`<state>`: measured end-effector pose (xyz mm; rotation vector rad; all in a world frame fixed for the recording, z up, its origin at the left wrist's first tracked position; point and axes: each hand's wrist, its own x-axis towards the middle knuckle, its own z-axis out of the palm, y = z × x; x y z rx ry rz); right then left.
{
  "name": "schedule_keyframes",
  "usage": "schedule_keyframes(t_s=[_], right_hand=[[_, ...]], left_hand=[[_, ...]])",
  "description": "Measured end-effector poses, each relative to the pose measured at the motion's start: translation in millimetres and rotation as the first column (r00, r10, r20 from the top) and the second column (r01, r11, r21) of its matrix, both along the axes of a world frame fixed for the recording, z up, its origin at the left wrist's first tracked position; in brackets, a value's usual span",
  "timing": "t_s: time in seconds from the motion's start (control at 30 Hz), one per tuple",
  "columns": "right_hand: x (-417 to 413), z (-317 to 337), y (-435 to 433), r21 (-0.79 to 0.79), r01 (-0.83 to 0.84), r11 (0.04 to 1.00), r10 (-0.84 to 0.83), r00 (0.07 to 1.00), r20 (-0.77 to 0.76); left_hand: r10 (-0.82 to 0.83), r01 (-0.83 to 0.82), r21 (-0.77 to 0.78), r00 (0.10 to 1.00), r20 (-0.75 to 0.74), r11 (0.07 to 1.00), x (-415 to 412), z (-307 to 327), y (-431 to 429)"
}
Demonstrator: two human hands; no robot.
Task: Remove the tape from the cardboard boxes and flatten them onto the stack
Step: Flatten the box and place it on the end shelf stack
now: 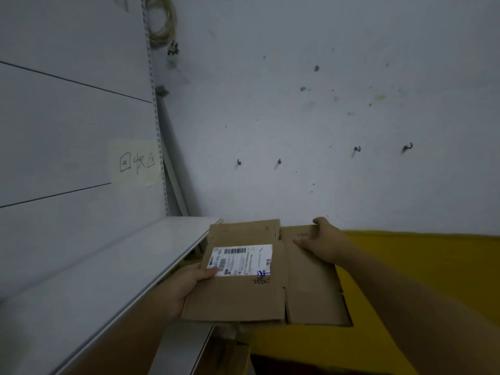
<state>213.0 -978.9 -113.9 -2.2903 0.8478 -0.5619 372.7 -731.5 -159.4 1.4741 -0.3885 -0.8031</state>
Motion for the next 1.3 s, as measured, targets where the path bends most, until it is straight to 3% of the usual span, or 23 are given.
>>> schedule_keyframes(t_s=[0.2,0.53,0.8,0.97,1.17,1.3], right_hand=[[49,2,-66,-0.028,-0.09,0.996,0.09,0.996,0.011],[159,5,-127,-0.039,-0.237,0.971,0.236,0.972,-0.015],[258,13,-160,-0.08,-0.226,0.971,0.221,0.973,-0.071],[316,10,-186,0.04,-0.288,0.957,0.291,0.952,-0.099],[393,-6,-215,0.155,-0.515,0.843,0.538,0.808,-0.242],[445,-6,-225,0.312,-0.694,0.649,0.757,0.546,-0.359]], left_hand=[[0.098,-0.101,0.03,0.992,0.085,0.994,33,31,-52],[0.225,-0.229,0.056,0.972,0.064,0.972,105,35,-98],[0.186,-0.186,0.008,0.982,0.014,0.982,218,22,-127],[0.188,-0.189,0.02,0.981,0.046,0.982,278,7,-137],[0.227,-0.232,0.067,0.972,0.066,0.971,329,-8,-127],[0.234,-0.239,0.059,0.969,0.08,0.969,343,-11,-126]])
